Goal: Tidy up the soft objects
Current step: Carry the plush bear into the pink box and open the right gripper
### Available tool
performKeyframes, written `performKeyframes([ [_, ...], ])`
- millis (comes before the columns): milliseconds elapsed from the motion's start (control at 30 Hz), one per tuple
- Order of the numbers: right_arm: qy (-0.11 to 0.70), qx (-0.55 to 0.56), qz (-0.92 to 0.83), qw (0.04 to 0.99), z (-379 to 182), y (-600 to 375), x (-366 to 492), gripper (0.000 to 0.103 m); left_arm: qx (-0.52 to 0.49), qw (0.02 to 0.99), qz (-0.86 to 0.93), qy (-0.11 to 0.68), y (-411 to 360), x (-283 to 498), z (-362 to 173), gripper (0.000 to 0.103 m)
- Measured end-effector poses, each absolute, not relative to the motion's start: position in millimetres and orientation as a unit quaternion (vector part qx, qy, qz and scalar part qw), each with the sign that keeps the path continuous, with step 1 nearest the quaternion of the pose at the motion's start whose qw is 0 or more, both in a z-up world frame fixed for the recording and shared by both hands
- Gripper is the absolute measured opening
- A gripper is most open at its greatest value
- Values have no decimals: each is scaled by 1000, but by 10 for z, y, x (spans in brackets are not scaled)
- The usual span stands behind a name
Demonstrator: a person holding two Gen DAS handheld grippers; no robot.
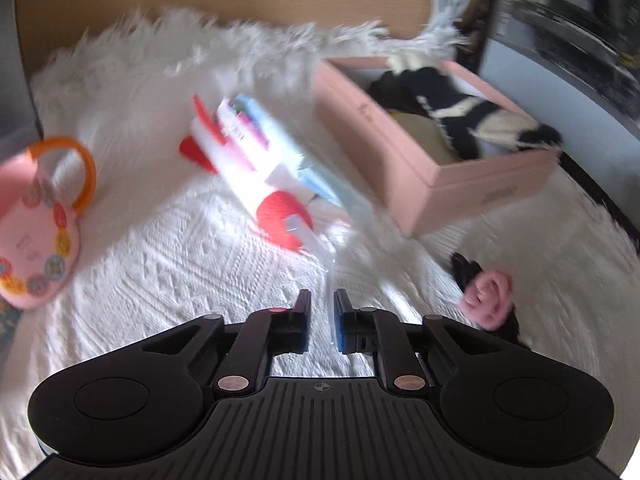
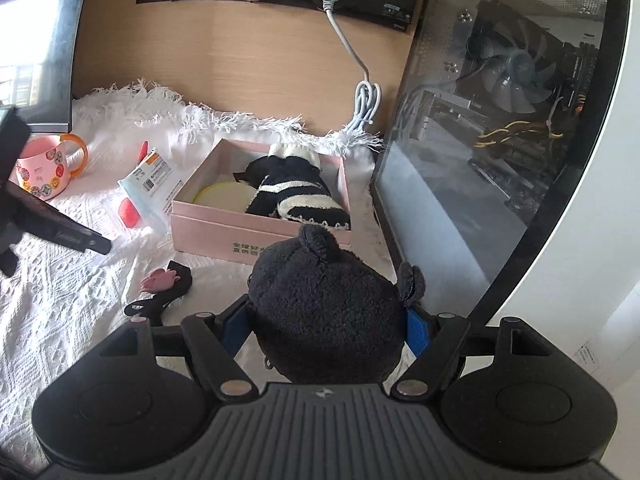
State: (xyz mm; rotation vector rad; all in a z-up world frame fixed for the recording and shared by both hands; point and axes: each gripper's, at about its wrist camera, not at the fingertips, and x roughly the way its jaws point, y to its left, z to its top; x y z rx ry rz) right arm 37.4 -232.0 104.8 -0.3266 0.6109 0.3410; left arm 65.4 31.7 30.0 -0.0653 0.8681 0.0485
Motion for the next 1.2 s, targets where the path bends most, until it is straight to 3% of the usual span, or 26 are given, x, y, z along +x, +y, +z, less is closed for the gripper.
performKeyframes([
  [133,298,-162,175,924,1025,-2294,332,76,-71,894,29,441,420,813,198,17],
  [633,288,-175,171,926,1120,-2361,246,76,-23,910,21,414,244,663,189,15],
  [833,259,-170,156,938,1346,-2466,273,76,-10,945,-38,324,27,434,849,15],
  [1000,255,-178,168,936,1350,-2409,301,76,-47,963,-91,248,-112,1014,1508,18],
  [1200,249,-159,195,935,1443,-2357,491,76,-137,956,-41,257,98,1360,1428,18],
])
